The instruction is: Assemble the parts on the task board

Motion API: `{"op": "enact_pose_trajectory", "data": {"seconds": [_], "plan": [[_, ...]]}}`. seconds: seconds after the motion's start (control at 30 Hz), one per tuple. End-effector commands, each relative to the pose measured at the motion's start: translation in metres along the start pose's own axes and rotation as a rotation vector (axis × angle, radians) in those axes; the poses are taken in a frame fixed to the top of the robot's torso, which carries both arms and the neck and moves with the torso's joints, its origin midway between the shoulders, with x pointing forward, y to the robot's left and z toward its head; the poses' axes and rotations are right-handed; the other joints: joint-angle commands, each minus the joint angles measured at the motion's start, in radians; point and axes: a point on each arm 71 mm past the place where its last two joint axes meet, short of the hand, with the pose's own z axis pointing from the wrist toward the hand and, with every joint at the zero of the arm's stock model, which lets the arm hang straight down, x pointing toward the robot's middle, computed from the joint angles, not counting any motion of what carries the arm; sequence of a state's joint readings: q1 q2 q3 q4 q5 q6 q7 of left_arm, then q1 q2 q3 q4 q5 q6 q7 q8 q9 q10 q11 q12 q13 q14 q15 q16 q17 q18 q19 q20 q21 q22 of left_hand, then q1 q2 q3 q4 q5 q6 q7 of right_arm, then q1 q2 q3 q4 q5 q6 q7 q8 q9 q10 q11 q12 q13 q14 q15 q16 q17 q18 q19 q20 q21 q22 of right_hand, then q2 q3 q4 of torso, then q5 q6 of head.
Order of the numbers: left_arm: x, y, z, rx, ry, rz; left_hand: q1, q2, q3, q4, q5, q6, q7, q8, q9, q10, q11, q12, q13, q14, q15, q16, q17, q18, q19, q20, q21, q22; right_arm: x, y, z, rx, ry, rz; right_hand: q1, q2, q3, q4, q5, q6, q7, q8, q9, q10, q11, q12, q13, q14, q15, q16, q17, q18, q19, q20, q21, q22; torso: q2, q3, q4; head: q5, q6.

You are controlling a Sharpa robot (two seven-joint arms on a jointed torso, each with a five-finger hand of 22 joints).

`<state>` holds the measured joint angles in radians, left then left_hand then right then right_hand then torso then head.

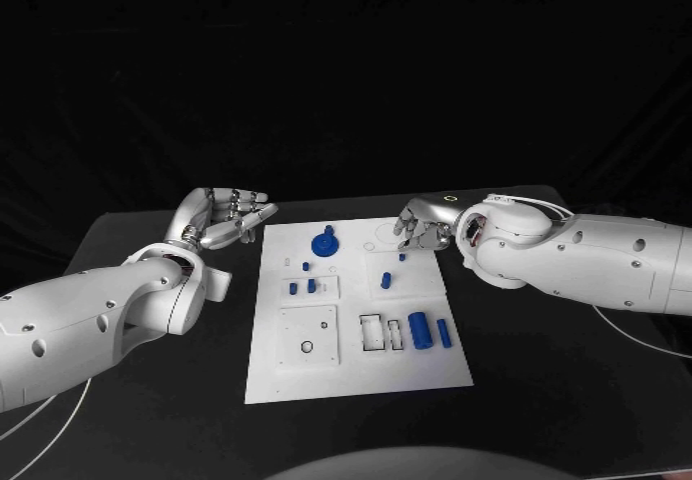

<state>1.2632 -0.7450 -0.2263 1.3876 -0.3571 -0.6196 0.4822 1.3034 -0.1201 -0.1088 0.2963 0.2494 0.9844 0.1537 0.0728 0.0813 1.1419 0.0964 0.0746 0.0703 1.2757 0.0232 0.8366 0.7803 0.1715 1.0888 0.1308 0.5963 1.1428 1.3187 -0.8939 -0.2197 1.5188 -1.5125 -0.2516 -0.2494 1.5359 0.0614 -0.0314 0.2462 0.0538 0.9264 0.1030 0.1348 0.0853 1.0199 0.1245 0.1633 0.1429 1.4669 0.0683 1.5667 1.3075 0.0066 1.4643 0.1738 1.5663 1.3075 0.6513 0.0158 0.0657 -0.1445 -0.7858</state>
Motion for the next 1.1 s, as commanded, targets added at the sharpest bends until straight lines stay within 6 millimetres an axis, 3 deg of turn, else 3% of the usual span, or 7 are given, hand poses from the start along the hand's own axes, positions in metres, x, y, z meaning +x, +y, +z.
{"op": "enact_pose_trajectory", "data": {"seconds": [0.03,0.37,0.8,1.1], "plan": [[-0.001,0.0,0.0,0.003,-0.02,-0.015,0.001,0.015,0.008,-0.001,0.003,-0.004,0.001,-0.004,0.0,0.003,-0.001,-0.004,0.001,0.006,0.0,0.003,-0.001,-0.002,0.005,0.001,0.001,-0.001,0.007,-0.003,0.001,0.044,0.078,-0.057,-0.007,-0.006,-0.004,0.002,-0.006,0.002,0.007,-0.009,-0.003,0.003,0.007,-0.011,-0.009,0.104,0.001,0.004,0.263,-0.007,0.107,0.003,0.004,0.263,0.0,-0.0005,0.0002,0.002,-0.002],[-0.002,0.0,0.0,0.003,-0.025,-0.013,0.007,0.027,0.013,-0.002,0.005,-0.006,0.002,-0.004,0.0,0.001,-0.001,-0.004,0.001,0.022,0.0,0.025,0.026,-0.006,0.023,0.0,0.016,0.006,0.014,0.001,0.003,0.052,0.118,-0.049,-0.004,-0.008,-0.002,-0.004,-0.005,-0.004,0.017,-0.021,-0.009,0.004,0.009,-0.022,-0.024,0.104,0.004,0.004,0.263,-0.007,0.107,0.006,0.004,0.263,0.0,-0.0002,-0.0001,0.003,0.002],[-0.004,0.001,0.0,0.0,-0.02,-0.019,0.007,0.034,0.012,-0.002,0.005,-0.008,0.002,-0.004,0.0,0.003,-0.001,-0.003,0.001,-0.015,0.0,-0.069,-0.06,0.006,-0.009,0.0,-0.073,-0.033,0.022,0.004,0.007,0.073,0.168,-0.074,0.024,0.0,0.017,-0.026,-0.005,-0.001,0.015,-0.033,-0.014,0.009,0.004,-0.037,-0.048,0.104,0.0,0.004,0.263,-0.007,0.107,0.005,0.004,0.263,0.0,-0.0007,0.0005,0.007,-0.002],[-0.005,0.002,-0.001,0.001,-0.019,-0.024,0.011,0.039,0.013,-0.003,0.005,-0.01,0.002,-0.004,0.0,0.002,0.0,-0.004,0.001,-0.016,0.0,-0.08,-0.063,0.007,-0.01,0.0,-0.089,-0.041,0.025,0.009,0.01,0.07,0.167,-0.12,0.058,0.007,0.046,-0.044,-0.004,0.033,0.009,-0.03,-0.012,0.035,-0.022,-0.046,-0.073,0.104,-0.027,0.004,0.263,-0.007,0.107,-0.016,0.004,0.263,-0.001,-0.0006,0.0005,0.008,-0.006]]}}
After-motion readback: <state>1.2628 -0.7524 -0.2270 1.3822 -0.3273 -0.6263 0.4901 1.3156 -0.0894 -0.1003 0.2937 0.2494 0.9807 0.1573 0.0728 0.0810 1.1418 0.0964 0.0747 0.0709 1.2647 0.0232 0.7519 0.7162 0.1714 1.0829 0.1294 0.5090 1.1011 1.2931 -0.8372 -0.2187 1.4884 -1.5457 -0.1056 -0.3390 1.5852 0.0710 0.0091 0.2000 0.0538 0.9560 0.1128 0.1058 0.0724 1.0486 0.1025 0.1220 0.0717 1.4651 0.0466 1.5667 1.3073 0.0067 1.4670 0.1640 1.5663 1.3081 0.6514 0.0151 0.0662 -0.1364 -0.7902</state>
